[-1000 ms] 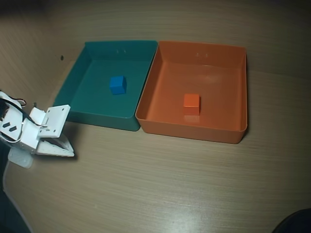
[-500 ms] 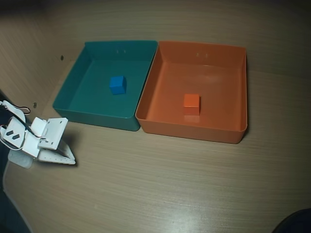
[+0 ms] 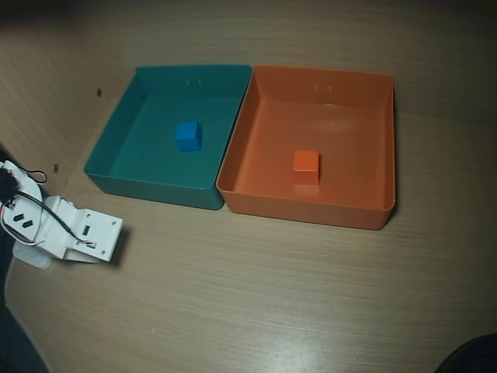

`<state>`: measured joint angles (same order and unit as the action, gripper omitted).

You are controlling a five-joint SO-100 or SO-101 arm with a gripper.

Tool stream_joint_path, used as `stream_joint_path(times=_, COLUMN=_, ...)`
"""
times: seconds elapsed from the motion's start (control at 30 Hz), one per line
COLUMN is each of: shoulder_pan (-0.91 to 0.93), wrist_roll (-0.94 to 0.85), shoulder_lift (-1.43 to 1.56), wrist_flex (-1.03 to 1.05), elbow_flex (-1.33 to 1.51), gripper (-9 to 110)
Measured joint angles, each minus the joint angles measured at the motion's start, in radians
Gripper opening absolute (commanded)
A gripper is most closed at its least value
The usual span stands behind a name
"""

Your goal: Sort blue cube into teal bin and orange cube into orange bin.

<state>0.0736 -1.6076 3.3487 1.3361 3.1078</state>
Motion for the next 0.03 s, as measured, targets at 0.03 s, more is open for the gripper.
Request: stream_joint_path(times=0.03, shoulder_pan=0.000, wrist_roll=0.000, shoulder_lift=0.000, wrist_flex=0.000, elbow_flex=0.000, gripper=-6)
